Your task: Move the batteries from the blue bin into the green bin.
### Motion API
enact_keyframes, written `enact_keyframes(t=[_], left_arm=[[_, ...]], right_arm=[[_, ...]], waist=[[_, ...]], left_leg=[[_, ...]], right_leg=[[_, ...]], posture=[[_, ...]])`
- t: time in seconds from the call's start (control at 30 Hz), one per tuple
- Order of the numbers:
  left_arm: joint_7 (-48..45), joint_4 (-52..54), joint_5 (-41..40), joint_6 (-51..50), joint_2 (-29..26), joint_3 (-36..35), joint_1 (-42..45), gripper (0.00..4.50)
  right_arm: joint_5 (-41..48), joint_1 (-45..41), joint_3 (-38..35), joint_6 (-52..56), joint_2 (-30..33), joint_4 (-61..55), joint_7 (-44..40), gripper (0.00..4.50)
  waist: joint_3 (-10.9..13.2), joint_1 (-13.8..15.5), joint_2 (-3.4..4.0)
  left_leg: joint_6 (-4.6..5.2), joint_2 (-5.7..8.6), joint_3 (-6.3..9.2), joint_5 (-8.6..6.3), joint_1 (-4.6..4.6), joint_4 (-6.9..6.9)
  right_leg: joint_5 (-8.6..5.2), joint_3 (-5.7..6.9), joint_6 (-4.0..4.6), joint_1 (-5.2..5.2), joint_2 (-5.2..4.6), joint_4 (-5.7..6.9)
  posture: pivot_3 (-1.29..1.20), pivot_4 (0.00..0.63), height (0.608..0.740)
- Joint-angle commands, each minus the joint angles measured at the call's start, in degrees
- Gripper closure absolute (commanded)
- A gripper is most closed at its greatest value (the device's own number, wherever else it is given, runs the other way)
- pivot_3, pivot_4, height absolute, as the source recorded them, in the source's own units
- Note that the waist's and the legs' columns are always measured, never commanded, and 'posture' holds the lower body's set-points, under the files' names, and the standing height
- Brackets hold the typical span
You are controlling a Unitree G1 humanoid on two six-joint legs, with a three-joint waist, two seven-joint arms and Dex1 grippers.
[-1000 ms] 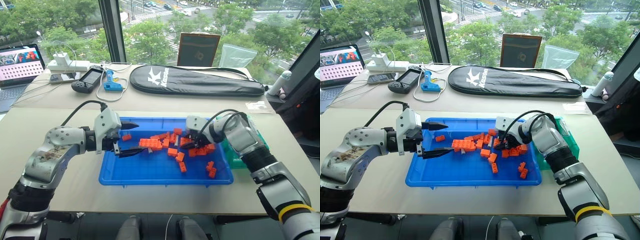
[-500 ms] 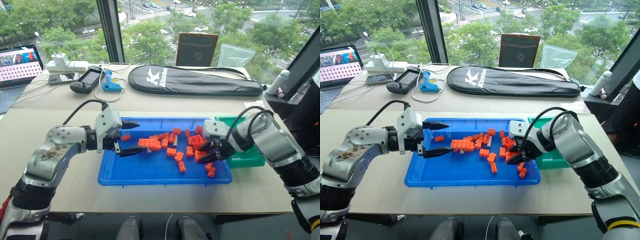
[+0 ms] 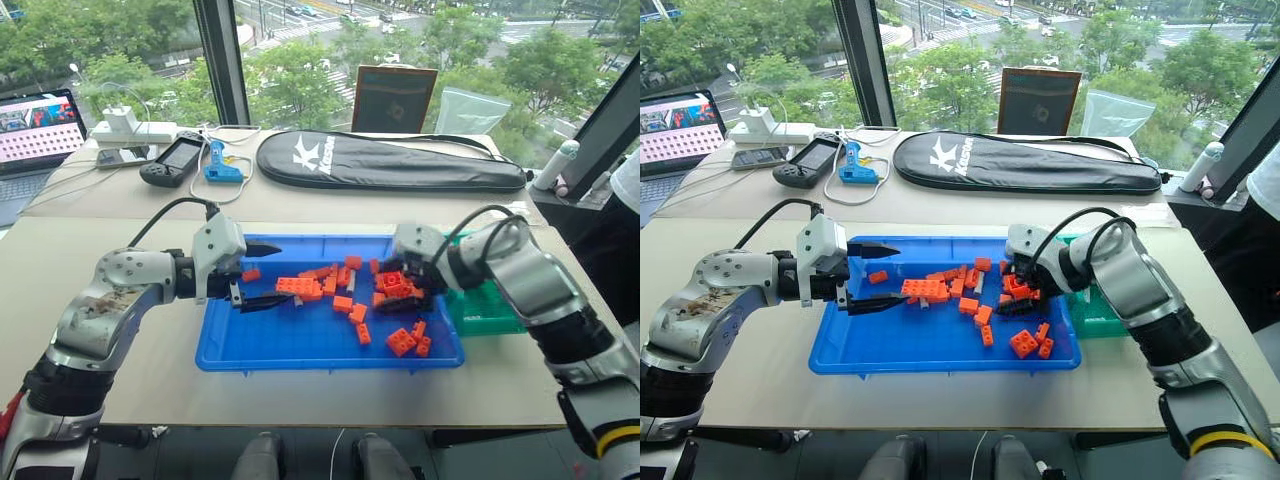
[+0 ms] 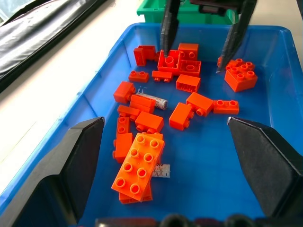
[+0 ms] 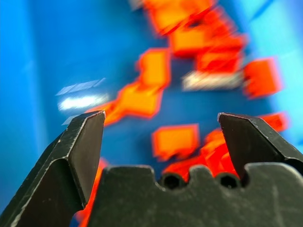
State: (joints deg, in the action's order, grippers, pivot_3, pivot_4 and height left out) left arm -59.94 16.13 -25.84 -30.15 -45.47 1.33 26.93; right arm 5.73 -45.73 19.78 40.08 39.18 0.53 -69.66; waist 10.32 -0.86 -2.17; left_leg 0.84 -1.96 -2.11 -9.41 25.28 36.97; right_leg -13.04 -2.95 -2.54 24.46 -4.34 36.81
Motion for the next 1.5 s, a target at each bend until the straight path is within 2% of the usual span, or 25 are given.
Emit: enact_keyframes(t=[0.03, 0.3, 0.8, 0.83, 0.9, 1.0, 1.23, 1.4, 1.5], left_arm=[[-0.3, 0.87, 0.1, 0.91, -0.32, -0.51, 1.1, 0.0], [-0.04, 1.27, 0.27, 0.85, -0.48, -0.78, 0.76, 0.0], [0.72, 2.23, 0.89, 0.53, -0.87, -1.24, -0.21, 0.0], [0.77, 2.29, 0.9, 0.49, -0.88, -1.28, -0.25, 0.0], [0.85, 2.36, 0.91, 0.46, -0.9, -1.32, -0.3, 0.0], [0.89, 2.31, 0.93, 0.48, -0.89, -1.31, -0.25, 0.0], [0.56, 1.44, 0.89, 0.95, -0.24, -0.69, 0.48, 0.0], [-0.14, -0.73, 1.4, 2.23, 1.43, 0.75, 2.04, 0.0], [-0.65, -1.97, 1.74, 3.1, 2.48, 1.62, 2.91, 0.0]], right_arm=[[-0.69, -1.32, -0.73, -3.42, -2.48, 3.33, 2.82, 0.05], [-4.35, -4.03, -0.07, -12.08, -8.12, 14.25, 7.24, 0.05], [-8.14, -4.74, 1.67, -18.22, -12.66, 26.37, 7.2, 0.05], [-8.35, -4.82, 1.7, -18.68, -12.84, 27.08, 7.35, 0.55], [-8.52, -5.01, 1.59, -19.32, -13.13, 28.06, 7.53, 1.02], [-8.53, -5.27, 1.34, -19.83, -13.09, 28.64, 7.51, 2.01], [-9.29, -4.18, 0.74, -17.95, -6.71, 19.84, 5.03, 2.01], [-3.17, -6.2, -7.14, -7.25, -0.59, 8.97, 2.5, 2.01], [-1.44, -7.66, -10.62, -3.66, 3.92, 6.21, 2.13, 2.01]], waist=[[0.0, 0.09, 0.0], [0.0, -0.02, 0.0], [0.0, -0.2, 0.0], [0.0, -0.2, 0.0], [0.0, -0.2, 0.0], [0.0, -0.2, 0.0], [0.0, 0.11, 0.01], [0.02, 0.09, 0.03], [0.02, 0.1, 0.03]], left_leg=[[0.0, 0.0, 0.0, 0.0, 0.0, 0.0], [0.0, -0.01, 0.0, 0.0, 0.0, 0.0], [0.0, -0.03, 0.01, 0.0, -0.02, 0.0], [0.0, -0.03, 0.01, 0.0, -0.02, 0.0], [0.0, -0.03, 0.02, 0.0, -0.02, 0.0], [0.0, -0.03, 0.02, 0.0, -0.04, 0.0], [0.0, 0.0, 0.02, 0.0, -0.02, 0.0], [0.0, 0.0, 0.01, 0.0, -0.01, 0.0], [0.0, 0.01, 0.02, 0.0, 0.0, 0.0]], right_leg=[[0.0, 0.0, 0.0, -0.01, 0.0, 0.0], [0.01, 0.0, -0.01, 0.01, 0.02, 0.03], [0.01, 0.0, 0.0, -0.01, 0.04, 0.06], [0.01, 0.01, 0.0, -0.01, 0.04, 0.06], [0.01, 0.01, 0.0, -0.02, 0.04, 0.06], [0.01, 0.01, 0.0, -0.03, 0.04, 0.06], [0.01, 0.01, 0.0, -0.02, 0.0, 0.05], [0.01, 0.01, 0.0, 0.01, 0.01, 0.05], [0.01, 0.01, 0.0, 0.03, 0.0, 0.08]], posture=[[0.0, 0.15, 0.733], [0.0, 0.15, 0.733], [0.0, 0.15, 0.733], [0.0, 0.15, 0.733], [0.0, 0.15, 0.733], [0.0, 0.15, 0.733], [0.0, 0.15, 0.733], [0.0, 0.15, 0.733], [0.0, 0.15, 0.733]])
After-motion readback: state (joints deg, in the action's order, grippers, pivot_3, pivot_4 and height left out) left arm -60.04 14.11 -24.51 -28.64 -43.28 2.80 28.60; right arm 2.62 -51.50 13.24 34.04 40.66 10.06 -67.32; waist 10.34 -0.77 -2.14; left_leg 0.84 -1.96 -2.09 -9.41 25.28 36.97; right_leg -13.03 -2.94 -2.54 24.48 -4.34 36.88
